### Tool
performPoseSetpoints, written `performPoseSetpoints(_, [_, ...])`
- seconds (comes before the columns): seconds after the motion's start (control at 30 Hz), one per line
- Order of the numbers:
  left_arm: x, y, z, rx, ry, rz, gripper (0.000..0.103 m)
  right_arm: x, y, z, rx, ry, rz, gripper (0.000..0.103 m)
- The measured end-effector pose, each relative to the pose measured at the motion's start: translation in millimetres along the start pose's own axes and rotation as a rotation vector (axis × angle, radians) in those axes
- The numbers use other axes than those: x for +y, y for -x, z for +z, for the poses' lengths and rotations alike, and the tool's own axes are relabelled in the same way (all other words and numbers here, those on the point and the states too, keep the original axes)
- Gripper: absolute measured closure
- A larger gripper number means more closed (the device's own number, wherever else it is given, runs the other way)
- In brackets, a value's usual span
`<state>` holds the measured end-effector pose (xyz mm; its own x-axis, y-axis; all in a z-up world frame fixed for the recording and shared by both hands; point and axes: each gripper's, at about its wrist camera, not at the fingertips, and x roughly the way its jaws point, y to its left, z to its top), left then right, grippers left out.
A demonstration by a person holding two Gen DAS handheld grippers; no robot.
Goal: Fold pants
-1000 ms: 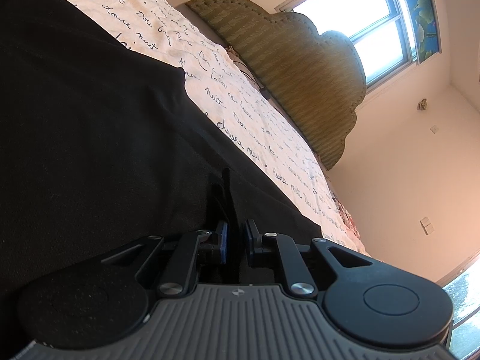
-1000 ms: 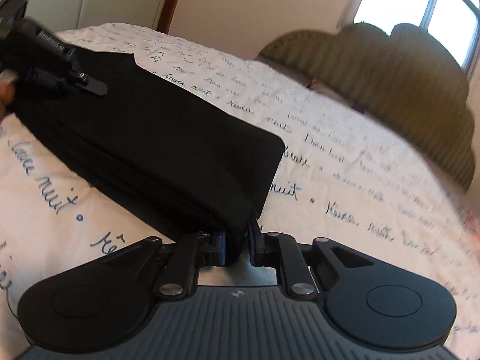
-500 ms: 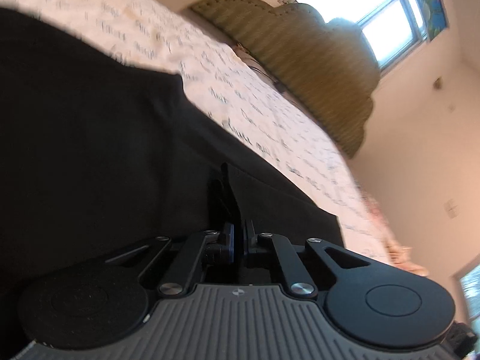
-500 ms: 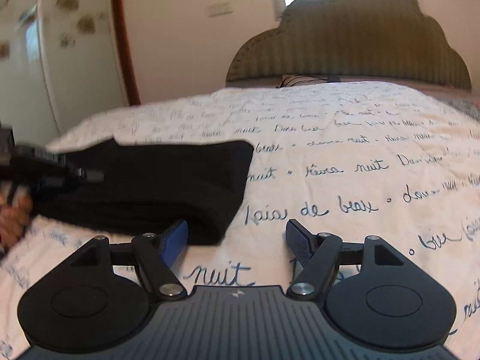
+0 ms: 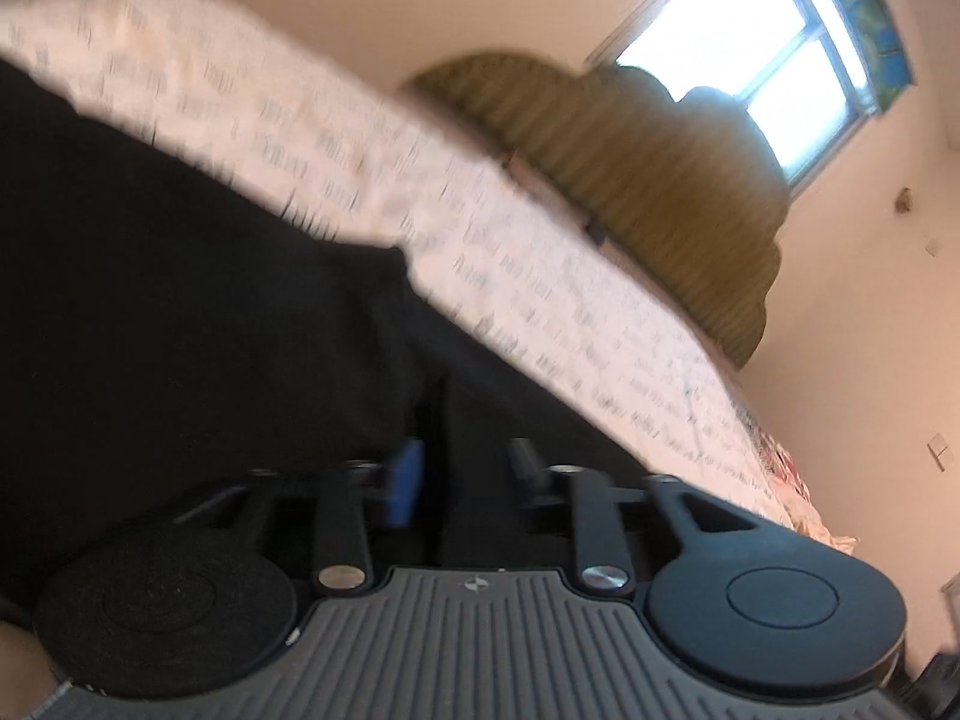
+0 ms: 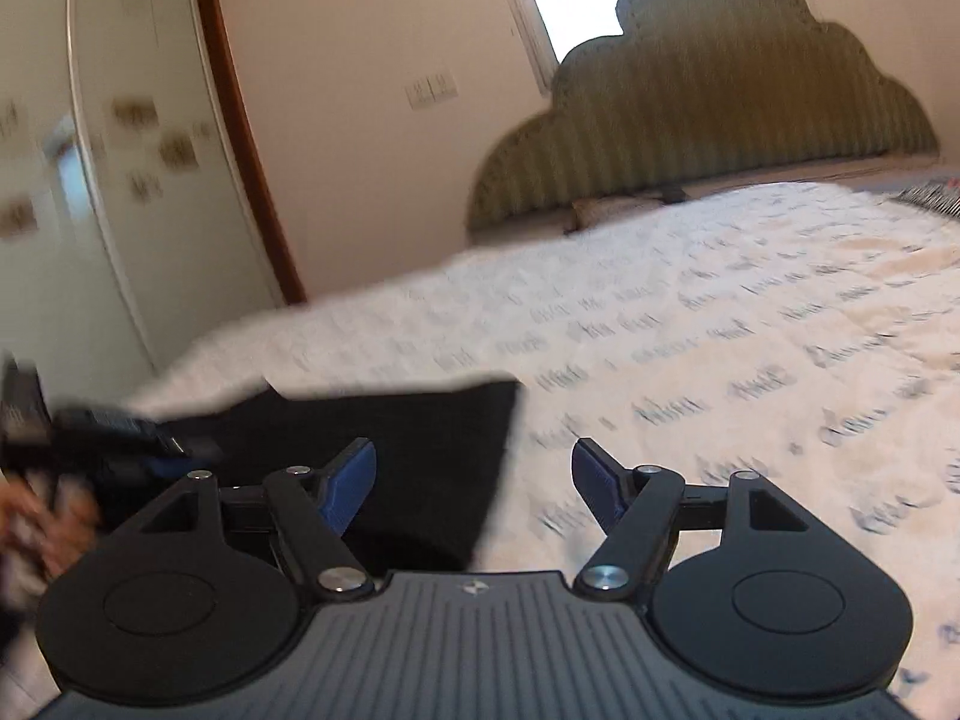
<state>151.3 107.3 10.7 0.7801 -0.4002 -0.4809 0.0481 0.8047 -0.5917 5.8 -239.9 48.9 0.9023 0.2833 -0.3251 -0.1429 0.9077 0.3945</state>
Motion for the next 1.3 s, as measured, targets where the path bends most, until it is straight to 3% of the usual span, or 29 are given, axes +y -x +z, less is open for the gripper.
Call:
performPoseSetpoints(0.13, [-35.5, 5.9, -18.3, -0.037, -0.175, -0.012, 0.057, 3.5, -52.3, 34.3, 0.061, -0.144, 0.125, 0.015])
performPoseSetpoints(0.23, [-49.4, -7.0, -34.4, 0.017, -0.277, -0.018, 0.054, 1.4, -105.7, 45.2, 0.164, -0.220, 0.162, 0.015])
performPoseSetpoints(0.3, [-43.3, -23.5, -42.1, 0.111, -0.274, -0.005, 0.048, -4.4, -136.8, 40.3, 0.251, -0.271, 0.155, 0.015])
performPoseSetpoints(0.33, [-40.5, -25.1, -44.8, 0.096, -0.290, -0.013, 0.047, -8.9, -150.0, 34.4, 0.302, -0.283, 0.115, 0.015])
performPoseSetpoints(0.37, [-39.0, -25.6, -44.9, 0.095, -0.290, -0.022, 0.046, -15.5, -159.1, 26.6, 0.343, -0.280, 0.015, 0.016])
performPoseSetpoints(0.43, [-38.3, -26.5, -45.0, 0.102, -0.289, -0.022, 0.046, -33.4, -152.4, 14.5, 0.260, -0.305, 0.034, 0.021])
performPoseSetpoints(0.5, [-40.8, -29.0, -48.4, 0.095, -0.300, -0.019, 0.046, -43.2, -145.7, 8.1, 0.234, -0.350, 0.074, 0.021])
performPoseSetpoints(0.57, [-40.8, -27.4, -47.9, 0.092, -0.293, -0.023, 0.046, -34.3, -142.8, 4.3, 0.221, -0.277, 0.062, 0.021])
performPoseSetpoints(0.63, [-38.3, -21.6, -45.1, 0.078, -0.255, -0.029, 0.046, -20.8, -142.0, 2.0, 0.212, -0.187, 0.030, 0.021])
performPoseSetpoints(0.73, [-32.0, 11.0, -37.4, 0.027, -0.211, 0.022, 0.046, -10.4, -138.0, 0.7, 0.211, -0.122, 0.006, 0.020])
performPoseSetpoints(0.87, [6.3, 75.1, -20.5, -0.140, -0.168, 0.219, 0.034, -24.2, -138.2, 0.3, 0.190, -0.205, 0.057, 0.020])
performPoseSetpoints(0.97, [58.1, 126.5, -3.5, -0.281, -0.021, 0.419, 0.029, -38.1, -138.9, -0.1, 0.172, -0.297, 0.106, 0.020])
performPoseSetpoints(1.03, [100.4, 157.3, 3.1, -0.358, 0.139, 0.510, 0.025, -40.0, -138.2, -0.1, 0.167, -0.312, 0.114, 0.020])
performPoseSetpoints(1.1, [138.3, 175.5, 1.2, -0.397, 0.277, 0.533, 0.022, -35.2, -138.9, -0.1, 0.170, -0.287, 0.099, 0.020])
performPoseSetpoints(1.17, [159.7, 186.3, -8.6, -0.465, 0.340, 0.491, 0.024, -28.8, -140.4, -0.4, 0.175, -0.249, 0.078, 0.020])
performPoseSetpoints(1.3, [146.1, 183.3, -14.4, -0.483, 0.266, 0.502, 0.016, -8.3, -143.6, 4.4, 0.212, -0.149, -0.006, 0.020])
